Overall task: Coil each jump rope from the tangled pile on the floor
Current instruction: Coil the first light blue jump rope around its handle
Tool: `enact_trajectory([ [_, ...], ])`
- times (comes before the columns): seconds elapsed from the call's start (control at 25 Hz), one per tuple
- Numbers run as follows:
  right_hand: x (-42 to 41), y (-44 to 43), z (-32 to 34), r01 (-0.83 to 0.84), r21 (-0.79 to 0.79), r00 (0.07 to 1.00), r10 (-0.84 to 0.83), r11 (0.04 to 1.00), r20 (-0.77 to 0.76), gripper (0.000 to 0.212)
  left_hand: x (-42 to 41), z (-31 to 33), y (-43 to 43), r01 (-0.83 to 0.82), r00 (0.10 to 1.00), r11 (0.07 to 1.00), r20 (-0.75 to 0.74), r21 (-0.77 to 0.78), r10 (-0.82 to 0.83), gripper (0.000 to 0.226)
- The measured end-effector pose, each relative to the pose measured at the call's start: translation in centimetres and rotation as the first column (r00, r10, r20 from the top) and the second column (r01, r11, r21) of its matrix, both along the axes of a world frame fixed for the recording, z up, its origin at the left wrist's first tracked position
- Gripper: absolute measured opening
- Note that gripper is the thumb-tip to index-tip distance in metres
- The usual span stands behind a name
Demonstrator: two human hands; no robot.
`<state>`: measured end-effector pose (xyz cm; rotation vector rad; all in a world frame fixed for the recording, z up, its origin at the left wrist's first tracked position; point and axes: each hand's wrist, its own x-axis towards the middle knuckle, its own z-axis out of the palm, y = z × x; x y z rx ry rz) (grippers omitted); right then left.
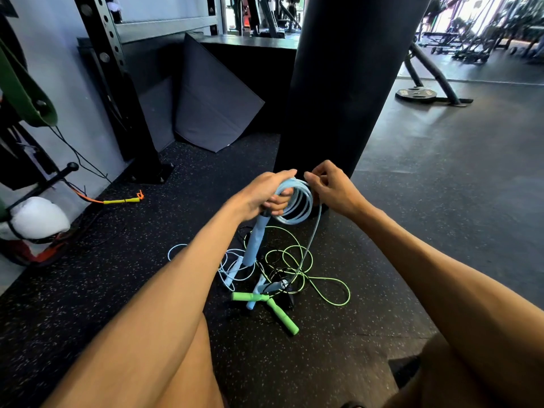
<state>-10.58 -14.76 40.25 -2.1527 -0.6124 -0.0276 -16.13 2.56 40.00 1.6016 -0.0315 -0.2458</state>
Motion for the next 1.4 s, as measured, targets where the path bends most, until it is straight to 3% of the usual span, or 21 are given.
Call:
enact_trajectory([
  [0.08,-0.4,-0.1,-0.7,-0.08,0.05,0.96,0.09,0.996,-0.266,0.015,0.1,0.5,0.2,-0.08,0.997,0.985,-0.017,-0.155,0.078,0.05],
  [0.16,-0.4,-0.4,-2.3,-0.24,-0.021,0.868,0.205,0.971,-0.451,0.016,0.1,0.8,0.4,-0.137,0.99,0.959,-0.021,-0.249,0.137,0.048],
  [0.28,-0.6,-0.3,-4.7,-0.445,-0.194,0.791,0.282,0.874,-0.544,0.018,0.1,1.0,0.5,-0.163,0.986,0.931,-0.021,-0.326,0.165,0.046],
  [0.36,-0.6,0.0,-4.6,-0.401,-0.171,0.794,0.248,0.9,-0.556,0.022,0.3,0.9,0.7,-0.239,0.969,0.921,-0.009,-0.308,0.248,0.045],
  [0.44,-0.7,0.3,-3.2,-0.255,-0.016,0.811,0.205,0.967,-0.548,0.024,0.8,0.4,1.3,-0.369,0.923,0.903,0.023,-0.221,0.383,0.048],
  [0.52,-0.7,0.3,-1.4,-0.095,0.2,0.842,0.186,0.975,-0.506,0.024,1.2,-0.2,2.0,-0.454,0.886,0.884,0.049,-0.11,0.461,0.052],
  [0.68,-0.8,0.0,2.1,0.088,0.526,0.919,0.135,0.846,-0.371,0.023,1.3,-1.3,2.5,-0.443,0.896,0.892,0.079,0.095,0.436,0.052],
  [0.8,-0.8,-0.2,4.1,0.111,0.636,0.944,0.12,0.764,-0.308,0.028,1.2,-1.6,2.0,-0.412,0.911,0.894,0.061,0.176,0.408,0.05],
  [0.92,-1.1,-0.3,4.3,0.068,0.575,0.966,0.09,0.815,-0.242,0.032,1.2,-1.2,1.6,-0.439,0.898,0.891,0.069,0.114,0.434,0.049],
  [1.12,-0.6,-1.1,2.0,0.08,0.27,0.969,-0.012,0.96,-0.247,0.028,1.0,-0.5,2.3,-0.46,0.885,0.874,0.006,-0.158,0.466,0.045],
  [1.24,-0.9,-1.3,1.1,0.04,0.149,0.94,0.013,0.988,-0.342,0.025,0.8,-0.1,2.5,-0.436,0.894,0.851,-0.035,-0.293,0.446,0.044],
  [1.4,-0.8,-1.3,0.4,0.041,0.062,0.944,-0.018,0.997,-0.33,0.018,0.6,0.1,2.9,-0.311,0.946,0.815,-0.079,-0.489,0.313,0.045],
])
